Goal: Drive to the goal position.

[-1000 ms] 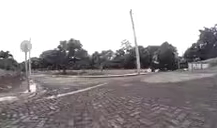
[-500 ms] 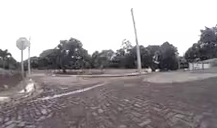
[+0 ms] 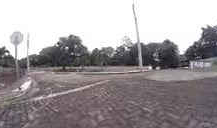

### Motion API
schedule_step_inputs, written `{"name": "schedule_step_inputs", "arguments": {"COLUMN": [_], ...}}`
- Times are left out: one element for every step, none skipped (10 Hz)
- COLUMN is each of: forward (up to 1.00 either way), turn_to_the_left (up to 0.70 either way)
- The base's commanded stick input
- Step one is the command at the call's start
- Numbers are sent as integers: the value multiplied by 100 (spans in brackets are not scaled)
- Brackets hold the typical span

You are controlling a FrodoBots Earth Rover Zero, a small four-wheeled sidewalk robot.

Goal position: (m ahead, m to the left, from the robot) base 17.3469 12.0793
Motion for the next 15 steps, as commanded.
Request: {"name": "schedule_step_inputs", "arguments": {"forward": [70, 70, 70, 70, 70, 70, 70, 70, 70, 70, 70, 70, 70, 70, 70], "turn_to_the_left": [0, 0, 0, 0, 0, 0, 0, 0, 0, 0, 0, 0, 18, 27, 27]}}
